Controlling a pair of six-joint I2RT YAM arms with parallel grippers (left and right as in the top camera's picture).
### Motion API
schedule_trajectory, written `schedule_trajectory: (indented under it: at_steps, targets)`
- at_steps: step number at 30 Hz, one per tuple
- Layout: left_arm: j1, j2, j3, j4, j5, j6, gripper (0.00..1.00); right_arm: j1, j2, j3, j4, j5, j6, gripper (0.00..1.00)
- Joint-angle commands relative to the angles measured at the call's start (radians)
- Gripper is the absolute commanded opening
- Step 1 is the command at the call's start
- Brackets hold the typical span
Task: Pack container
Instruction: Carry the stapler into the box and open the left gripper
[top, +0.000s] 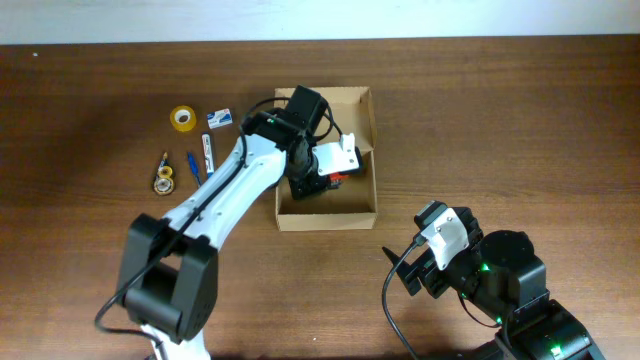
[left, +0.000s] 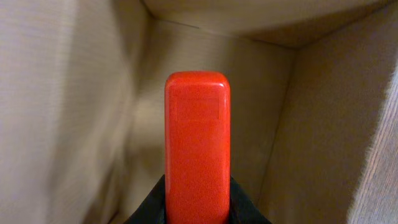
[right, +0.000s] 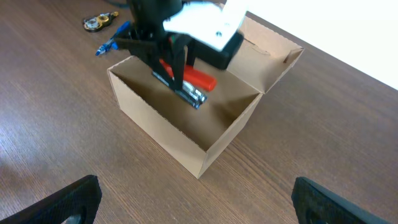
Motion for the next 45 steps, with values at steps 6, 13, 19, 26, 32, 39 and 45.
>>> schedule_trajectory:
  at_steps: [6, 13, 19, 26, 32, 39, 45]
  targets:
    - [0.001, 0.051, 0.010, -0.048, 0.049, 0.045, 0.02, 0.008, 0.001, -0.004, 0.003, 0.010, -0.004, 0.99]
    - [0.001, 0.051, 0.008, -0.065, 0.048, 0.045, 0.02, 0.008, 0.001, -0.004, 0.003, 0.010, -0.004, 0.99]
    - [0.001, 0.051, 0.007, -0.087, 0.001, 0.045, 0.02, 0.008, 0.001, -0.004, 0.003, 0.010, -0.004, 0.99]
    - [0.001, 0.051, 0.007, -0.095, -0.005, 0.045, 0.02, 0.008, 0.001, -0.004, 0.003, 0.010, -0.004, 0.99]
    - [0.001, 0.051, 0.007, -0.109, -0.036, 0.045, 0.02, 0.008, 0.001, -0.004, 0.003, 0.010, -0.004, 0.99]
    - [0.001, 0.051, 0.007, -0.109, -0.035, 0.045, 0.02, 0.008, 0.001, -0.004, 0.003, 0.010, -0.004, 0.99]
    - [0.001, 0.051, 0.007, -0.128, -0.035, 0.044, 0.50, 0.008, 0.001, -0.004, 0.003, 0.010, -0.004, 0.99]
